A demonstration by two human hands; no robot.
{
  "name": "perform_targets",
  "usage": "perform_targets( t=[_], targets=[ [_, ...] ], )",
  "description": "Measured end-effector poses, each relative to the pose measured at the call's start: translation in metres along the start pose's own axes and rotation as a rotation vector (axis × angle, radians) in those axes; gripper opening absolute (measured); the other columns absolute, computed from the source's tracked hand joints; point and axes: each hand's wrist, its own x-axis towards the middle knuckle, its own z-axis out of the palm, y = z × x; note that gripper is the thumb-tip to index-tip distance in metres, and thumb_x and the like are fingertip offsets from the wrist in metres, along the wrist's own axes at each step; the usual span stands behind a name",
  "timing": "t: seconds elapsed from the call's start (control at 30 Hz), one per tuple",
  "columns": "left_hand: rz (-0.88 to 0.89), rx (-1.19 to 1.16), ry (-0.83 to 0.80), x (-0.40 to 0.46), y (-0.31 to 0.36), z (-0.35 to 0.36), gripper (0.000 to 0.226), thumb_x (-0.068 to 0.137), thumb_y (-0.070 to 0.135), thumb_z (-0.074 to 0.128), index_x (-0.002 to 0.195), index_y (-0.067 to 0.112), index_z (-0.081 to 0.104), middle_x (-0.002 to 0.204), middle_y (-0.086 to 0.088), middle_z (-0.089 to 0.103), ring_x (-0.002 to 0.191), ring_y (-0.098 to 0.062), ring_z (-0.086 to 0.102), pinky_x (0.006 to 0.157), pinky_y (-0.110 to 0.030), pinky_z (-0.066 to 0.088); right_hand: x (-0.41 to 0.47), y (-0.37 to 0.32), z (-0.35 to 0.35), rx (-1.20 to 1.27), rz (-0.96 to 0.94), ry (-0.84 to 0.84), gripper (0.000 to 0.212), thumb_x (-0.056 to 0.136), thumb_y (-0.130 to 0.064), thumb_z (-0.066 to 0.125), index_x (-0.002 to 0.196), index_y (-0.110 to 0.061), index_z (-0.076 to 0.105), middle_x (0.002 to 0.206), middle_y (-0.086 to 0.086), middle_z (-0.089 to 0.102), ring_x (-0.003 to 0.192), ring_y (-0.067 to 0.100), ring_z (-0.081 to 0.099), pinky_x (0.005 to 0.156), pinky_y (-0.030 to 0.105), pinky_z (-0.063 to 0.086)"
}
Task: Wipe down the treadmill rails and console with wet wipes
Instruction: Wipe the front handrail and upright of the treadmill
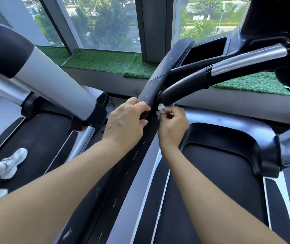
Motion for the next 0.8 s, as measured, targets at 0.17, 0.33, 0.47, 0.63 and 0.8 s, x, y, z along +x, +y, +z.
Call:
perform_targets(
  t=[0.17, 0.33, 0.47, 0.63, 0.8],
  targets=[
    [0.002, 0.004, -0.008, 0.000, 0.001, 0.000, 0.033, 0.089, 0.020, 0.063, 0.121, 0.027, 0.060, 0.111, 0.010, 0.052, 0.093, -0.018, 0.054, 0.069, -0.016, 0.023, 0.003, 0.006, -0.003, -0.138, -0.022, -0.149, 0.010, 0.083, 0.000, 0.059, 0.080, -0.001, 0.068, 0.087, 0.016, 0.065, 0.079, 0.029, 0.059, 0.065, 0.024, 0.036],
    [0.006, -0.012, -0.017, 0.000, 0.000, 0.000, 0.029, 0.090, 0.020, 0.062, 0.118, 0.029, 0.064, 0.112, 0.012, 0.053, 0.092, -0.017, 0.056, 0.074, -0.019, 0.030, 0.005, -0.012, -0.006, -0.024, -0.067, 0.069, 0.009, 0.085, -0.017, 0.068, 0.077, -0.013, 0.068, 0.085, 0.005, 0.062, 0.071, 0.019, 0.058, 0.066, 0.026, 0.044],
    [0.010, -0.025, -0.014, 0.001, -0.003, 0.002, 0.028, 0.090, 0.019, 0.061, 0.117, 0.028, 0.065, 0.114, 0.012, 0.054, 0.098, -0.015, 0.054, 0.078, -0.022, 0.035, -0.005, 0.008, 0.005, -0.135, -0.040, -0.098, 0.016, 0.089, -0.017, 0.063, 0.079, -0.007, 0.069, 0.087, 0.010, 0.061, 0.075, 0.024, 0.058, 0.066, 0.025, 0.038],
    [0.019, -0.019, -0.015, 0.001, -0.002, 0.002, 0.027, 0.091, 0.020, 0.060, 0.116, 0.028, 0.065, 0.114, 0.011, 0.054, 0.098, -0.015, 0.054, 0.080, -0.024, 0.037, -0.004, -0.005, 0.000, -0.017, -0.090, -0.031, 0.016, 0.089, -0.023, 0.066, 0.080, -0.011, 0.073, 0.079, 0.004, 0.064, 0.069, 0.014, 0.058, 0.064, 0.015, 0.040],
    [0.023, -0.014, -0.014, 0.001, -0.002, 0.001, 0.028, 0.090, 0.020, 0.061, 0.117, 0.029, 0.065, 0.115, 0.011, 0.054, 0.101, -0.015, 0.054, 0.078, -0.023, 0.036, -0.010, -0.010, 0.007, 0.013, -0.113, 0.002, 0.017, 0.086, -0.019, 0.068, 0.076, -0.006, 0.071, 0.077, 0.006, 0.060, 0.066, 0.017, 0.056, 0.059, 0.014, 0.037]
  ],
)
